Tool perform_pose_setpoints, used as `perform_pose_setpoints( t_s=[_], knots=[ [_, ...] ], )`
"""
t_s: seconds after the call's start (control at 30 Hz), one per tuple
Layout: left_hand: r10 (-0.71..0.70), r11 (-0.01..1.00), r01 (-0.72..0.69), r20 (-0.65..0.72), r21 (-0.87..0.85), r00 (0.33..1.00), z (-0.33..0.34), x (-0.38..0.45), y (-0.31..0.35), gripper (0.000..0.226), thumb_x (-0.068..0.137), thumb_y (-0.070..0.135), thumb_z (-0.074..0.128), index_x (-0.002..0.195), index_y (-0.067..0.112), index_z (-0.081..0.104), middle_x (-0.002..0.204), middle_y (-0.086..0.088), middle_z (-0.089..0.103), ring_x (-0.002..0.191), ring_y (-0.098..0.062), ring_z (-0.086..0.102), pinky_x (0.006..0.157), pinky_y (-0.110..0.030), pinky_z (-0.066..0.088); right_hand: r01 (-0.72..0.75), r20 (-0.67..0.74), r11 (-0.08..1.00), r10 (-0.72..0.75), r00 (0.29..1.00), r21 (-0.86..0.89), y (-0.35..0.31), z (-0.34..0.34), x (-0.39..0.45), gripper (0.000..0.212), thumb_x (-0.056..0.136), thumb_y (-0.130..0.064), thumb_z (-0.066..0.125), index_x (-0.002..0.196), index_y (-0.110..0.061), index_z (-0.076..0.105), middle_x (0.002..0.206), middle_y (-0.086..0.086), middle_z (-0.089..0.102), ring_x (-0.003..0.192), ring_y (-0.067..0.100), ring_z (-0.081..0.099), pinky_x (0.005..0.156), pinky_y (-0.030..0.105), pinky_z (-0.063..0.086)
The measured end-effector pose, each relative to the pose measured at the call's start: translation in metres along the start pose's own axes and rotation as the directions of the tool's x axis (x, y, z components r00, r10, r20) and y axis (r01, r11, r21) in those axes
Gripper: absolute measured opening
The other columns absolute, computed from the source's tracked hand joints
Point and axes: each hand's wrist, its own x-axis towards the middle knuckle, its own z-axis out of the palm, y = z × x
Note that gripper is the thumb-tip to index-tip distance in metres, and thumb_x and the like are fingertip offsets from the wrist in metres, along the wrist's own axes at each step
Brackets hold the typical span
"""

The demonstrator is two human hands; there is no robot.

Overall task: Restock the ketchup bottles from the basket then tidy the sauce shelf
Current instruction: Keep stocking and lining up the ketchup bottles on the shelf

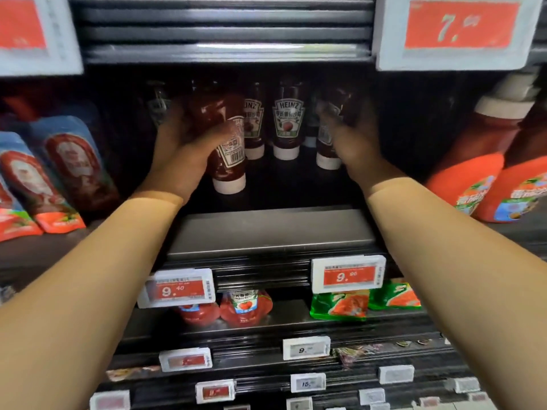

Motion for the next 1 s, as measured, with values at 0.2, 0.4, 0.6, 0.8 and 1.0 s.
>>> perform_pose_setpoints(
  t_s=[0.2, 0.4, 0.6, 0.8, 1.0],
  knots=[
    [0.066, 0.977, -0.069, 0.018, 0.202, 0.998, 0.004, 0.003, -0.016, 0.076, 0.067, 0.033, 0.089, 0.133, 0.026, 0.053, 0.12, 0.012, 0.071, 0.112, -0.008, 0.067, 0.094, -0.03, 0.053, -0.07, 0.058, 0.992, 0.076, 0.995, -0.1, 0.018, 0.003, -0.001, 0.067, 0.08, -0.013, 0.079, 0.139, -0.016, 0.047, 0.117, -0.001, 0.069, 0.1, 0.006, 0.066, 0.085, 0.023, 0.052],
    [0.106, 0.949, -0.11, 0.031, 0.294, 0.994, -0.005, 0.005, -0.017, 0.072, 0.063, 0.038, 0.092, 0.127, 0.028, 0.06, 0.115, 0.015, 0.072, 0.108, -0.006, 0.069, 0.088, -0.023, 0.056, -0.05, 0.084, 0.971, 0.071, 0.994, -0.233, 0.023, 0.002, 0.0, 0.065, 0.081, -0.012, 0.077, 0.138, -0.016, 0.047, 0.125, 0.002, 0.066, 0.116, 0.02, 0.063, 0.103, 0.036, 0.05],
    [0.542, 0.662, -0.327, -0.13, 0.674, 0.83, -0.006, -0.003, 0.019, 0.054, 0.083, 0.057, 0.072, 0.125, 0.039, 0.042, 0.132, -0.005, 0.057, 0.123, -0.018, 0.056, 0.104, -0.035, 0.046, -0.06, 0.069, 0.977, 0.076, 0.995, -0.207, 0.023, 0.003, 0.0, 0.062, 0.08, -0.012, 0.078, 0.135, -0.016, 0.051, 0.126, 0.003, 0.066, 0.117, 0.021, 0.062, 0.1, 0.035, 0.052],
    [0.477, 0.408, -0.546, 0.34, 0.732, 0.811, 0.108, -0.016, 0.06, 0.034, 0.088, 0.032, 0.059, 0.121, 0.024, 0.056, 0.114, -0.001, 0.061, 0.102, -0.014, 0.055, 0.08, -0.014, 0.037, -0.062, 0.089, 0.977, 0.082, 0.993, -0.206, 0.023, 0.002, 0.0, 0.06, 0.081, -0.016, 0.078, 0.134, -0.018, 0.05, 0.124, 0.005, 0.065, 0.117, 0.024, 0.063, 0.1, 0.044, 0.054],
    [0.166, 0.385, -0.352, 0.311, 0.853, 0.936, 0.157, 0.036, 0.042, 0.058, 0.098, 0.038, 0.057, 0.151, 0.02, 0.04, 0.148, -0.008, 0.049, 0.137, -0.027, 0.044, 0.111, -0.033, 0.035, -0.14, 0.084, 0.981, 0.152, 0.985, -0.136, 0.02, 0.002, -0.004, 0.058, 0.078, -0.022, 0.08, 0.13, -0.023, 0.055, 0.114, 0.006, 0.069, 0.105, 0.029, 0.068, 0.091, 0.05, 0.059]
  ],
)
